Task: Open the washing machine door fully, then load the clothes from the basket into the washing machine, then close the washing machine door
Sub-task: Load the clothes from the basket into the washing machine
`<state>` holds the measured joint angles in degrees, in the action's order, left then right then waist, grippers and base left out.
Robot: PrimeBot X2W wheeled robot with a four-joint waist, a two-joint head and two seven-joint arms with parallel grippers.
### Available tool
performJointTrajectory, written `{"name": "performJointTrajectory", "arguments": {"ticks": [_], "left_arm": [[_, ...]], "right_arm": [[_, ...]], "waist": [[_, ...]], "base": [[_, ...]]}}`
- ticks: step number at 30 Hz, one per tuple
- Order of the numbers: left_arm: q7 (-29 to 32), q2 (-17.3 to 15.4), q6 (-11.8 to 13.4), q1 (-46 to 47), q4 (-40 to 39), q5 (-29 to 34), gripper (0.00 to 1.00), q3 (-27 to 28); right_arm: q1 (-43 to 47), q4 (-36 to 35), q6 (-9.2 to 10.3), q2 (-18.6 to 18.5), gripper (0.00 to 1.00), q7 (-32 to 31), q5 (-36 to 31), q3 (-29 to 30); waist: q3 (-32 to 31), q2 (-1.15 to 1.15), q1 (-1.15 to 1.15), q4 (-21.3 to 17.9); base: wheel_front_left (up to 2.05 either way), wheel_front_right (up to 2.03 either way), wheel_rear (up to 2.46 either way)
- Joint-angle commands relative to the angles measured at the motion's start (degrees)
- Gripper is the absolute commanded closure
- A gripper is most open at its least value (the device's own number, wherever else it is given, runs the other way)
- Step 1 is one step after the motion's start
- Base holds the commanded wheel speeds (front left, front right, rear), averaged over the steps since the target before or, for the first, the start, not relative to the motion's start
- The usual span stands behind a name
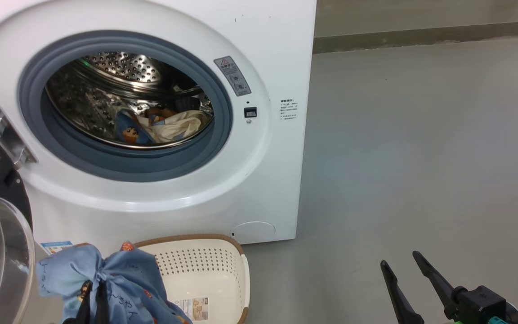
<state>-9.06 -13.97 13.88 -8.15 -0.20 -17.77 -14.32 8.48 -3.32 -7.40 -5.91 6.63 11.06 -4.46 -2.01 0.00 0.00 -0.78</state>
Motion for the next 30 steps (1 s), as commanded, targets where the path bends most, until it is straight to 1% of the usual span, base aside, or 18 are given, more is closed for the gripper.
{"name": "performJointTrajectory", "arguments": {"ticks": [1, 10, 16, 20, 22, 30], "left_arm": [[0.0, -1.1, 0.3, 1.6, -1.7, -0.4, 1.0, 2.0], [-0.2, -0.9, 0.4, 2.5, -0.7, -1.0, 1.0, 1.9], [-0.6, -0.6, 0.0, 4.4, 0.4, -1.6, 1.0, 1.9], [-0.9, -0.3, -1.0, 8.7, 2.7, -1.9, 1.0, 1.6], [-0.8, -0.4, -1.3, 9.8, 3.5, -1.9, 1.0, 1.4], [-1.0, -0.1, -3.8, 21.0, 10.6, -3.1, 1.0, 1.7]], "right_arm": [[-0.7, -1.7, -0.09, -0.5, 0.0, 0.1, -0.2, -1.1], [-1.0, -1.8, -0.09, -0.5, 0.0, 0.2, -0.1, -1.7], [-1.5, -2.1, -0.09, -0.9, 0.0, 0.3, 0.0, -2.3], [-2.8, -2.7, -0.09, -1.3, 0.0, 0.6, 0.3, -2.3], [-3.1, -2.8, -0.09, -1.3, 0.0, 0.6, 0.3, -2.3], [-7.1, -3.1, -0.09, -2.1, 0.0, 1.6, 0.8, -3.5]], "waist": [[0.1, 0.0, 0.0, 0.1], [1.2, 0.0, 0.0, 0.2], [3.2, 0.0, 0.0, 0.2], [6.8, 0.0, 0.0, 0.1], [7.6, 0.0, 0.0, 0.0], [15.0, 0.0, 0.0, -1.6]], "base": [[0.0, 0.0, 0.0], [0.0, 0.0, 0.0], [0.0, 0.0, 0.0], [0.0, 0.0, 0.0], [0.0, 0.0, 0.0], [0.0, 0.0, 0.0]]}}
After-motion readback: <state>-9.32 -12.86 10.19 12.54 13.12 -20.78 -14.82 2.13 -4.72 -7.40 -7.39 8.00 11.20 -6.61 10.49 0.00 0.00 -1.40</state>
